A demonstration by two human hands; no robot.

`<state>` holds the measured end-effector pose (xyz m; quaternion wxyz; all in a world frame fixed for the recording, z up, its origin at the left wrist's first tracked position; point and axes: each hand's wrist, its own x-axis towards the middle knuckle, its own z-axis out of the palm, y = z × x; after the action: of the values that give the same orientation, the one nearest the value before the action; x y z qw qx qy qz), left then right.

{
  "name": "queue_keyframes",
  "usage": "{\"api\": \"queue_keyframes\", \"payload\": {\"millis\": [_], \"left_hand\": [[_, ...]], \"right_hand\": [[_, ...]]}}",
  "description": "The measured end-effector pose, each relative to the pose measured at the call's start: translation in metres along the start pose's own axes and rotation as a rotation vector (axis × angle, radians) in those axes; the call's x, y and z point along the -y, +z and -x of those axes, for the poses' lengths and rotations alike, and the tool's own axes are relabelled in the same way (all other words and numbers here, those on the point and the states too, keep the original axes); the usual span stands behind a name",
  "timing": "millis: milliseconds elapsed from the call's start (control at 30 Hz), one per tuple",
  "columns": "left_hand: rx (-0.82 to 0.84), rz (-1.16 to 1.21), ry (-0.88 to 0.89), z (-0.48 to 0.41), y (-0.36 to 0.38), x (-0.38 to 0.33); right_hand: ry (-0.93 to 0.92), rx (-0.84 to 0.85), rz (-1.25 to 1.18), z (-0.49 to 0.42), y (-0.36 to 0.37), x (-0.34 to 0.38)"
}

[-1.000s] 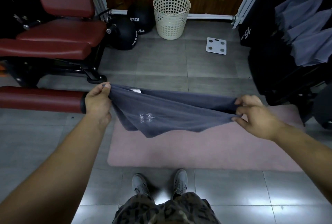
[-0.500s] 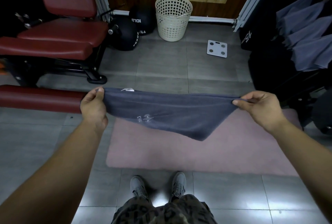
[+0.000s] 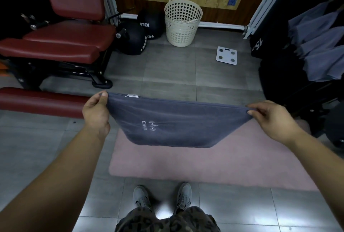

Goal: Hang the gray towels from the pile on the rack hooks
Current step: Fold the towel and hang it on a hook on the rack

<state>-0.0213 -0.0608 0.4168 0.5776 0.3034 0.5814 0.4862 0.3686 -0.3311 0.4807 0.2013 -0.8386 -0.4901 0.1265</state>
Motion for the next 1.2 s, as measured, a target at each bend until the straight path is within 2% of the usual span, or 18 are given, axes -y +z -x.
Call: {"api": "queue_keyframes", "payload": {"millis": [100, 267, 333, 567, 667, 733, 800, 867, 1033, 1200], "left_hand": [[0.005, -0.051, 0.014, 0.0, 0.001, 0.002], [0.005, -0.036, -0.086, -0.002, 0.002, 0.006], [0.007, -0.034, -0.114, -0.005, 0.001, 0.01], [-0.056, -0.28, -0.069, -0.004, 0.01, 0.01], [0.008, -0.421, 0.036, 0.0, 0.015, 0.002], [0.066, -0.487, 0.077, 0.009, 0.024, -0.009], [0.112, -0.478, 0.096, 0.026, 0.038, -0.014], [0.152, -0.413, 0.097, 0.055, 0.056, -0.014], [0.386, -0.35, 0.059, 0.146, 0.087, 0.013], [0.48, -0.247, -0.031, 0.171, 0.077, 0.015]], "right_hand": [[0.144, -0.031, -0.14, 0.002, 0.007, 0.005], [0.404, -0.097, -0.758, 0.003, 0.022, 0.014], [0.488, -0.162, -0.879, 0.001, 0.028, 0.016], [0.746, -0.41, -0.79, -0.014, 0.041, 0.033], [0.837, -0.495, -0.833, -0.019, 0.042, 0.044], [0.816, -0.518, -0.873, -0.019, 0.042, 0.054], [0.774, -0.473, -0.93, -0.016, 0.046, 0.069], [0.693, -0.348, -0.979, -0.007, 0.053, 0.096], [0.429, -0.111, -0.891, 0.018, 0.086, 0.156], [0.379, 0.123, -1.082, 0.034, 0.089, 0.167]]}}
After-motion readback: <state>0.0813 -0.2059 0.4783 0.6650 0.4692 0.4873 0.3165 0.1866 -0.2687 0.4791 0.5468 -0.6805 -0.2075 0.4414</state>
